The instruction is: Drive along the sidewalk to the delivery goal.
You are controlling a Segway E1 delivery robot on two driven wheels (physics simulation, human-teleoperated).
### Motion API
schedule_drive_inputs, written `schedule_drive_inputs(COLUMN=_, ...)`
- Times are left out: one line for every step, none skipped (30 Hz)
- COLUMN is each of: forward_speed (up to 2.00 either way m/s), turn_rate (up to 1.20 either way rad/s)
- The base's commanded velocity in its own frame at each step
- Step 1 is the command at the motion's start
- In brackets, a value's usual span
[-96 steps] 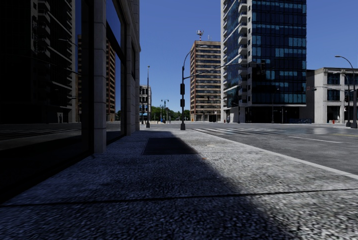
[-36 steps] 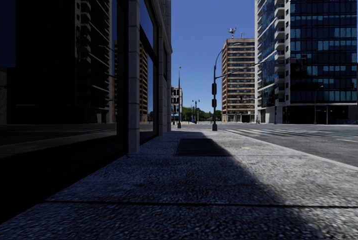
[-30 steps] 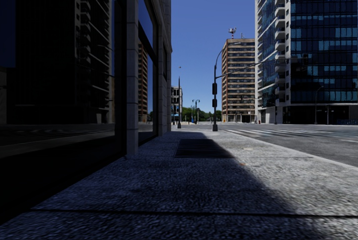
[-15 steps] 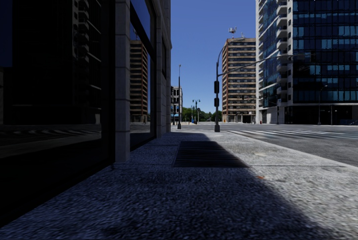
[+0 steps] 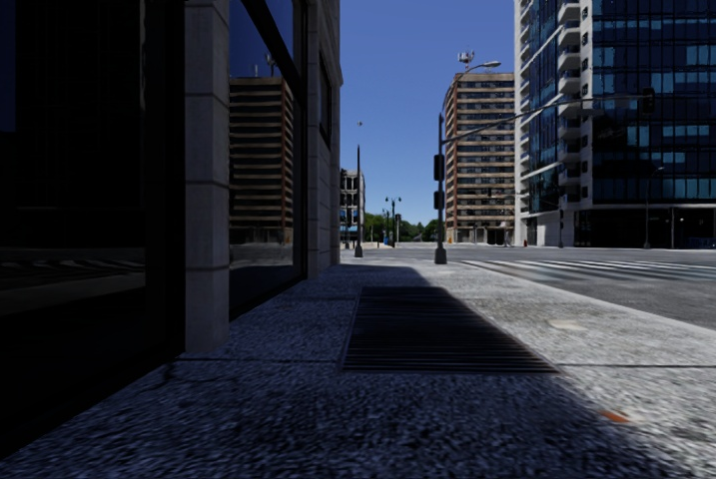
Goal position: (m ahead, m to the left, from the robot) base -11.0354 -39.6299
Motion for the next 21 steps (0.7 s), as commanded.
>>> schedule_drive_inputs(forward_speed=1.93, turn_rate=-0.1)
schedule_drive_inputs(forward_speed=1.93, turn_rate=-0.12)
schedule_drive_inputs(forward_speed=1.93, turn_rate=-0.12)
schedule_drive_inputs(forward_speed=1.92, turn_rate=-0.15)
schedule_drive_inputs(forward_speed=1.92, turn_rate=-0.19)
schedule_drive_inputs(forward_speed=1.92, turn_rate=-0.21)
schedule_drive_inputs(forward_speed=1.92, turn_rate=-0.21)
schedule_drive_inputs(forward_speed=1.92, turn_rate=-0.23)
schedule_drive_inputs(forward_speed=1.92, turn_rate=-0.24)
schedule_drive_inputs(forward_speed=1.92, turn_rate=-0.25)
schedule_drive_inputs(forward_speed=1.92, turn_rate=-0.25)
schedule_drive_inputs(forward_speed=1.92, turn_rate=-0.25)
schedule_drive_inputs(forward_speed=1.92, turn_rate=-0.26)
schedule_drive_inputs(forward_speed=1.92, turn_rate=-0.27)
schedule_drive_inputs(forward_speed=1.92, turn_rate=-0.27)
schedule_drive_inputs(forward_speed=1.92, turn_rate=-0.28)
schedule_drive_inputs(forward_speed=1.92, turn_rate=-0.28)
schedule_drive_inputs(forward_speed=1.92, turn_rate=-0.29)
schedule_drive_inputs(forward_speed=1.92, turn_rate=-0.29)
schedule_drive_inputs(forward_speed=1.92, turn_rate=-0.29)
schedule_drive_inputs(forward_speed=1.92, turn_rate=-0.29)
